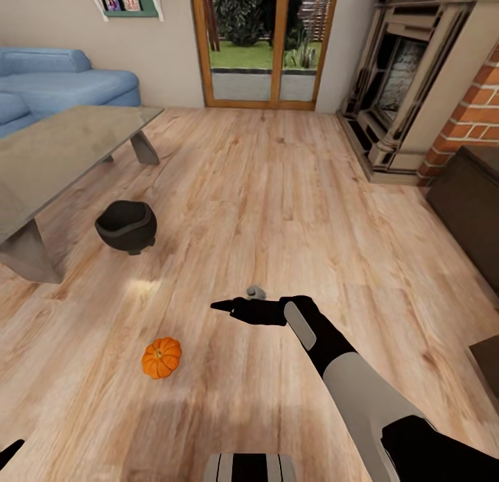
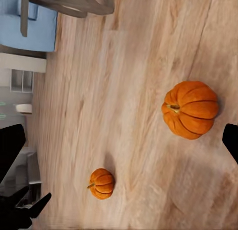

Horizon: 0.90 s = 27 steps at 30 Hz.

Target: Place each of the two pumpkins and all three candles from the living room inside a cabinet in the living room (use any cabinet), then make sure every cabinet is closed, and position the cauldron so it is next to a table in the living room.

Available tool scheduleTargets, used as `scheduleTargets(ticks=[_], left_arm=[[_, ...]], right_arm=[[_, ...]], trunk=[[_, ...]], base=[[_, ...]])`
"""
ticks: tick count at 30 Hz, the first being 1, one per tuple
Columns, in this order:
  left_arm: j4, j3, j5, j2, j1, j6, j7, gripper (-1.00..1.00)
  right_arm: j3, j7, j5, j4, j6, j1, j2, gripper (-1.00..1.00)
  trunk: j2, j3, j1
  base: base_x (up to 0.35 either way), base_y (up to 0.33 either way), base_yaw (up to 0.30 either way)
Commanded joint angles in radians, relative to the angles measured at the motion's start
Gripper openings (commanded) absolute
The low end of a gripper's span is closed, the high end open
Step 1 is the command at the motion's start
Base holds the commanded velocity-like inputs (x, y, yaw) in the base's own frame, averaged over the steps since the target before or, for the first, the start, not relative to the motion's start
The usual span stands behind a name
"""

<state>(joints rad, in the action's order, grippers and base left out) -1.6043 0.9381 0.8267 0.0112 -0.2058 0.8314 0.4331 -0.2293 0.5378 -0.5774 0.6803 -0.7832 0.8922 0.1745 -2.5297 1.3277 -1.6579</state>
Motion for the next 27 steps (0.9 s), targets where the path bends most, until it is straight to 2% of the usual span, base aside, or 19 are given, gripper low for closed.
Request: scheduleTargets(ticks=[1,5,11,15,21,24,26,27], left_arm=[[0.001,0.002,0.001,-0.002,0.000,0.004,0.002,1.00],[0.005,0.006,-0.002,-0.012,-0.001,-0.002,0.000,1.00],[0.007,0.010,-0.004,-0.030,-0.001,-0.007,-0.002,1.00],[0.009,0.011,-0.005,-0.033,-0.001,-0.008,-0.002,1.00],[0.012,0.012,-0.003,-0.028,-0.001,-0.006,0.000,1.00],[0.014,0.042,0.016,-0.031,-0.001,0.002,0.001,1.00],[0.010,0.074,0.058,-0.033,0.000,0.007,0.004,1.00],[0.009,0.077,0.065,-0.033,0.000,0.008,0.004,1.00]], right_arm=[[0.000,0.002,-0.001,0.000,-0.003,0.000,0.000,1.00],[-0.001,0.002,-0.001,0.000,-0.003,0.001,0.000,1.00],[-0.001,0.002,-0.001,-0.001,-0.003,0.000,0.000,1.00],[-0.001,0.002,-0.001,-0.001,-0.003,0.000,0.000,1.00],[-0.001,0.002,-0.001,-0.001,-0.003,0.001,0.000,1.00],[-0.002,0.002,-0.001,-0.001,-0.004,0.000,0.000,1.00],[-0.001,0.002,-0.001,-0.003,-0.005,0.000,0.000,1.00],[-0.001,0.002,-0.001,-0.003,-0.005,0.000,0.000,1.00]], trunk=[[0.000,0.000,0.000],[0.000,-0.002,0.000],[0.000,-0.005,0.000],[0.000,-0.007,0.000],[0.000,-0.009,0.000],[0.000,-0.007,0.000],[-0.001,0.000,-0.001],[-0.001,0.004,-0.002]], base=[[0.000,0.000,0.273],[0.064,0.000,0.273],[0.259,0.000,0.274],[0.250,0.000,0.275],[0.079,0.000,0.276],[0.014,0.000,0.270],[0.005,0.000,0.242],[0.003,0.000,0.214]])
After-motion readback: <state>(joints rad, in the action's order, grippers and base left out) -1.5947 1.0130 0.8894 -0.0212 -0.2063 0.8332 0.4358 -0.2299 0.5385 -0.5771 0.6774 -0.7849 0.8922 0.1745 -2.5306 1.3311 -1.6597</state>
